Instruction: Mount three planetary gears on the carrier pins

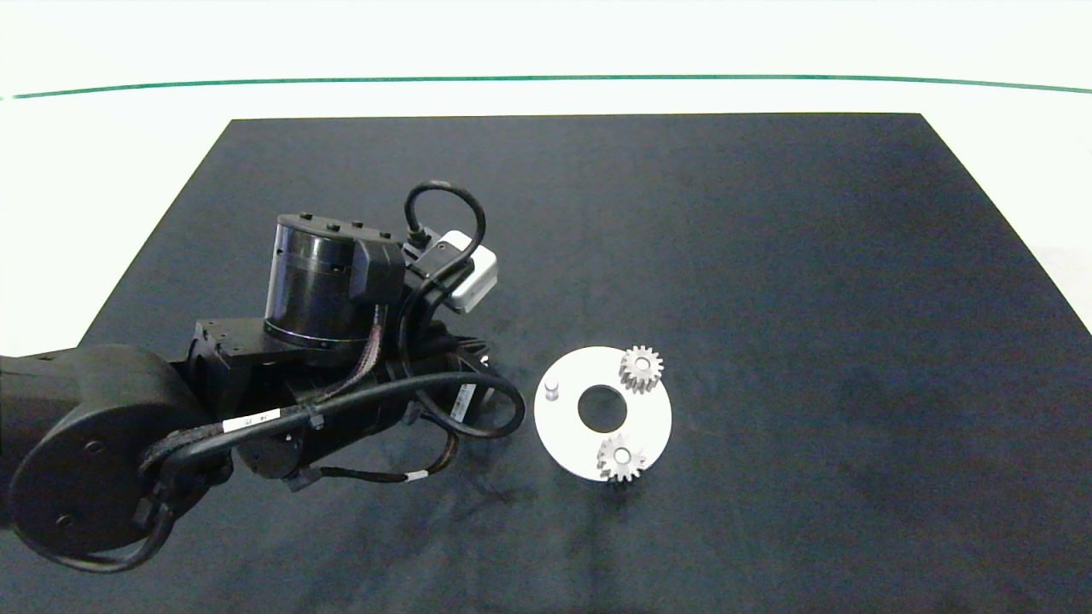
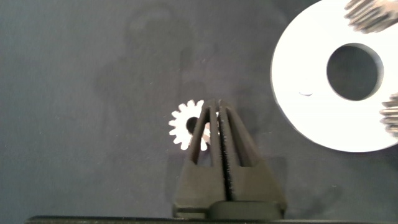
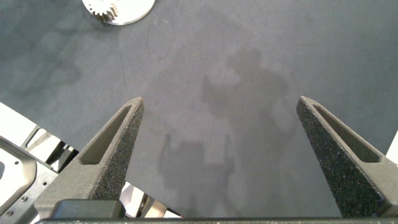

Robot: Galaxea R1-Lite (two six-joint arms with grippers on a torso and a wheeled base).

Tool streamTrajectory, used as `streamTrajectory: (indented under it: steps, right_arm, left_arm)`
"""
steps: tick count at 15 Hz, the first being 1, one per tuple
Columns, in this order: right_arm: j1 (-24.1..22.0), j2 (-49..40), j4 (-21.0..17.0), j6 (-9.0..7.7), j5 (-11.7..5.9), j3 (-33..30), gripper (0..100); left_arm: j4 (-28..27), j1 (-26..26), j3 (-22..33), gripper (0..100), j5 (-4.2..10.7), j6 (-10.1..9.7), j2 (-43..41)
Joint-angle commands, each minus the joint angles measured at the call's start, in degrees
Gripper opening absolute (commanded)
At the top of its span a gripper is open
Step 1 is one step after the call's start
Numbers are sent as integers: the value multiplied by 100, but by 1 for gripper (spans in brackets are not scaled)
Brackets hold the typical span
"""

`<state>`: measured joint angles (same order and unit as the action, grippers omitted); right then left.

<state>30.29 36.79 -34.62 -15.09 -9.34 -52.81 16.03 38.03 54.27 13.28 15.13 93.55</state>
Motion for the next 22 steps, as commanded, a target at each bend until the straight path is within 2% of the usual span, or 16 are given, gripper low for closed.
streamTrajectory:
  steps: [1,8,13,17,18,20,22]
  right_arm:
    - [3,-5,-18,-11,2,-1,100]
    - [3,-14,-18,-11,-7,-1,100]
    - [3,-14,-18,-11,2,8,100]
    - [3,-5,-18,-11,2,8,100]
    - [3,-5,-18,-11,2,8,100]
    - [3,-5,-18,-11,2,8,100]
    - [3,-5,-18,-11,2,8,100]
  left_arm:
    - [5,-121,-66,100,8,-1,32]
    - [32,-411,-215,100,8,-1,163]
    - [49,-534,-286,100,-62,-19,383]
    - [559,-543,-294,93,-71,-28,621]
    - [629,-534,-303,91,-71,-89,656]
    - [656,-499,-338,87,-53,-186,656]
    - [656,-516,-338,84,-53,-186,656]
